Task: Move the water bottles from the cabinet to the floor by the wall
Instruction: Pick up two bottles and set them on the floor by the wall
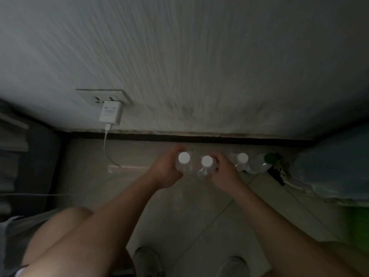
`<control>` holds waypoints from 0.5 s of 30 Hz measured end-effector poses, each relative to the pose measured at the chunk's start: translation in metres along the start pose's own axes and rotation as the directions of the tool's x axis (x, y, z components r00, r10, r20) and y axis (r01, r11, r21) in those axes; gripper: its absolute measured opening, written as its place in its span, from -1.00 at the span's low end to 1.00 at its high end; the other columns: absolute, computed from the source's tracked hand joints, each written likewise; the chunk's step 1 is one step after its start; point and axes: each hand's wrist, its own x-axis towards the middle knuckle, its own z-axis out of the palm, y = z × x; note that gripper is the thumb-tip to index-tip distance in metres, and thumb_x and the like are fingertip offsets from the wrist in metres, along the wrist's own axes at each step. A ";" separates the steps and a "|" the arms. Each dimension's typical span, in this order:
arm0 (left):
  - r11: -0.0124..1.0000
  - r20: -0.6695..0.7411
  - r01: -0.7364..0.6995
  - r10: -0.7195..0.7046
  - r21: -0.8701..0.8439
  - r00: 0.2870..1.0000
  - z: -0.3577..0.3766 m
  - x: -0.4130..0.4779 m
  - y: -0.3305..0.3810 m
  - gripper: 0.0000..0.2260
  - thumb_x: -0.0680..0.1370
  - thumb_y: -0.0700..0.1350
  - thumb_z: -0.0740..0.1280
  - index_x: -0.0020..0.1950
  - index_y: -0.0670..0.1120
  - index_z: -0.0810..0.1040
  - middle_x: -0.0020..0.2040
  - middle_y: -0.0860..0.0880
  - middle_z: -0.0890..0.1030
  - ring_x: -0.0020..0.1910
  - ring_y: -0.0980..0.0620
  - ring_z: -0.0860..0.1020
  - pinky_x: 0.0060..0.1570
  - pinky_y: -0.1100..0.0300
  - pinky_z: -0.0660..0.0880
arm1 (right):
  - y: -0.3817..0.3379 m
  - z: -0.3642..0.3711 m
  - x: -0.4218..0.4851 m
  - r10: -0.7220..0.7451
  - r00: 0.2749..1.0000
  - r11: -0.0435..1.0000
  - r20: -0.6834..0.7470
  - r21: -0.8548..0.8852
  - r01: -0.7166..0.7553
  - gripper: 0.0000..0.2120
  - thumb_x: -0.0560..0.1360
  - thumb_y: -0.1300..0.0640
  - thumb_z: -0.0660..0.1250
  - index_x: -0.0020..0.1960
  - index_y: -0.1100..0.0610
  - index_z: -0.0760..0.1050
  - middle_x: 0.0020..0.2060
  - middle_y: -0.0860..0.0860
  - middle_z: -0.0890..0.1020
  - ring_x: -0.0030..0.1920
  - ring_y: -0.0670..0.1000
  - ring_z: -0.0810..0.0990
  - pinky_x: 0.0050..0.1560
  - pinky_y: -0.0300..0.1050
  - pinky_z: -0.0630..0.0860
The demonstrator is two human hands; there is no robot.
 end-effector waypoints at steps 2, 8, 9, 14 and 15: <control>1.000 -0.007 0.012 -0.012 -0.018 1.000 0.007 0.003 -0.005 -0.51 0.40 -0.17 0.50 0.24 0.10 0.41 0.05 0.13 0.51 0.02 0.13 0.52 0.00 0.19 0.51 | 0.003 0.004 0.006 0.017 1.000 1.000 -0.006 -0.017 -0.017 -0.46 0.36 0.21 0.53 0.25 -0.06 0.40 0.10 -0.15 0.49 0.11 -0.09 0.48 0.06 -0.17 0.42; 0.994 -0.013 0.046 -0.048 -0.095 0.999 0.024 0.014 -0.024 -0.49 0.38 -0.27 0.51 0.20 0.12 0.44 0.05 0.15 0.50 0.02 0.14 0.50 -0.04 0.25 0.45 | 0.019 0.011 0.019 0.002 1.000 1.000 -0.001 -0.014 -0.002 -0.50 0.43 0.23 0.47 0.30 0.04 0.40 0.15 -0.04 0.54 0.10 -0.08 0.49 0.07 -0.19 0.40; 0.994 -0.020 0.048 -0.050 -0.102 0.999 0.027 0.015 -0.028 -0.48 0.37 -0.29 0.51 0.22 0.09 0.45 0.08 0.12 0.51 0.06 0.09 0.51 -0.01 0.21 0.45 | 0.021 0.011 0.021 -0.001 1.000 1.000 0.000 -0.011 0.001 -0.52 0.44 0.22 0.47 0.29 0.04 0.41 0.13 -0.04 0.54 0.09 -0.08 0.49 0.07 -0.20 0.40; 0.987 -0.020 0.056 -0.060 -0.148 0.998 0.035 0.017 -0.043 -0.49 0.39 -0.27 0.51 0.24 0.08 0.47 0.14 0.08 0.55 0.12 0.09 0.52 0.06 0.20 0.44 | 0.022 0.017 0.030 0.002 1.000 1.000 -0.027 0.000 -0.002 -0.63 0.47 0.20 0.45 0.16 -0.05 0.38 0.05 -0.08 0.52 0.06 -0.06 0.50 0.04 -0.23 0.37; 0.986 -0.018 0.053 -0.056 -0.158 0.998 0.036 0.018 -0.045 -0.49 0.39 -0.28 0.51 0.25 0.07 0.47 0.15 0.07 0.55 0.14 0.08 0.52 0.07 0.20 0.44 | 0.022 0.019 0.031 0.000 0.999 1.000 -0.033 -0.002 0.000 -0.63 0.47 0.20 0.44 0.18 -0.02 0.40 0.07 -0.06 0.52 0.07 -0.06 0.49 0.06 -0.22 0.37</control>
